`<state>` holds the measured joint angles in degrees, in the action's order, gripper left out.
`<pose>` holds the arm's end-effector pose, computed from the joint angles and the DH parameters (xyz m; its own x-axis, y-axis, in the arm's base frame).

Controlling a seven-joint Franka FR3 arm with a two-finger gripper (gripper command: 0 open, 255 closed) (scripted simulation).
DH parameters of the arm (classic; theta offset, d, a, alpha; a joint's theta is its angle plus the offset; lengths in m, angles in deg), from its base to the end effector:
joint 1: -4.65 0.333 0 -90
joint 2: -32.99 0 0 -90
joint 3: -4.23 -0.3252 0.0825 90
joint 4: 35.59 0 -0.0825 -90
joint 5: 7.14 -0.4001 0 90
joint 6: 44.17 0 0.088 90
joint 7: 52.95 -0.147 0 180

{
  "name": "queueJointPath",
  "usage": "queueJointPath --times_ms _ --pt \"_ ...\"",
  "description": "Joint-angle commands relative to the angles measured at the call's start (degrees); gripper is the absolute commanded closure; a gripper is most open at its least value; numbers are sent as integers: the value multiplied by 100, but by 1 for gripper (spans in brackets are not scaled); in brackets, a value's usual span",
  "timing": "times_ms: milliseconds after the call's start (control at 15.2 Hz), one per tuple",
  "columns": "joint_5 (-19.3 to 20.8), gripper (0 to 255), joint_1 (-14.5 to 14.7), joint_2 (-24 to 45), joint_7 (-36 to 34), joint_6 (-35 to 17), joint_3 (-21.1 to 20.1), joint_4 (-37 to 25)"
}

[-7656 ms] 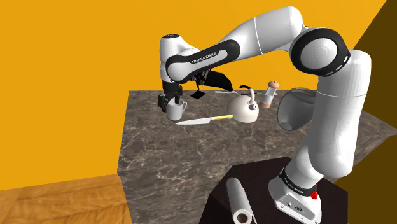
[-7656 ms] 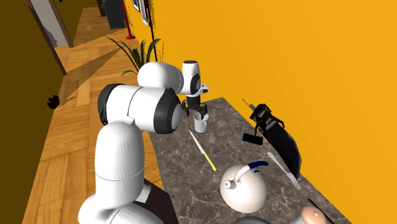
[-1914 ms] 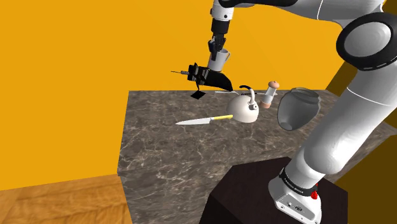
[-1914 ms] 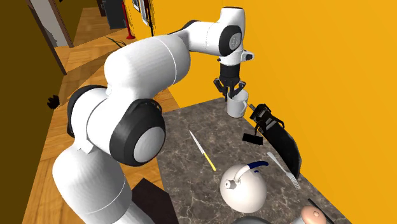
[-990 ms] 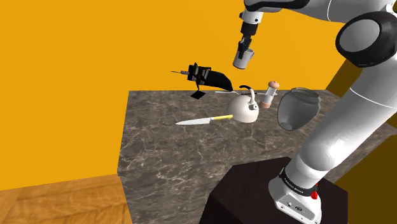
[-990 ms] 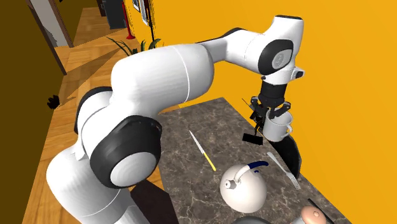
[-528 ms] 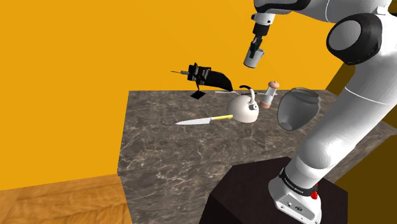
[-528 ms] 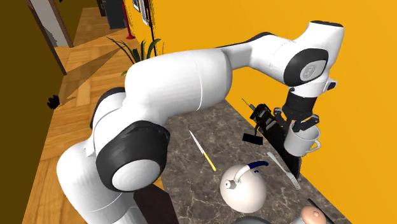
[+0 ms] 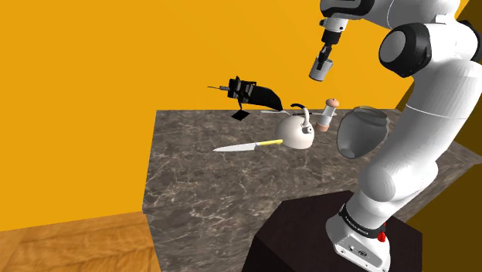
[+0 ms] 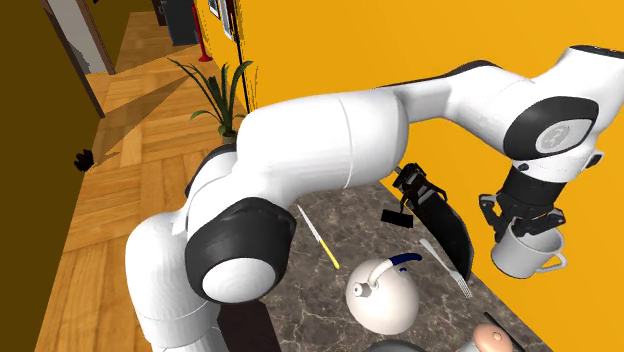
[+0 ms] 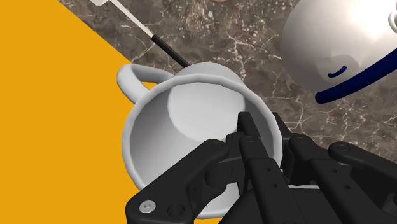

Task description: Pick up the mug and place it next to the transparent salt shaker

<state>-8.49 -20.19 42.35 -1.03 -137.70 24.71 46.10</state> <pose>0.4555 -0.4321 0.5784 0.9927 0.1202 0.0067 0.1195 -0.9909 0.0626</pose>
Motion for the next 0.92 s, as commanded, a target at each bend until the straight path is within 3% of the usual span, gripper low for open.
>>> queueJointPath --times_ms 0,858 --pt "-50 255 -71 108 110 -39 35 -67" --pt "7 255 -12 -44 59 -1097 12 1134"
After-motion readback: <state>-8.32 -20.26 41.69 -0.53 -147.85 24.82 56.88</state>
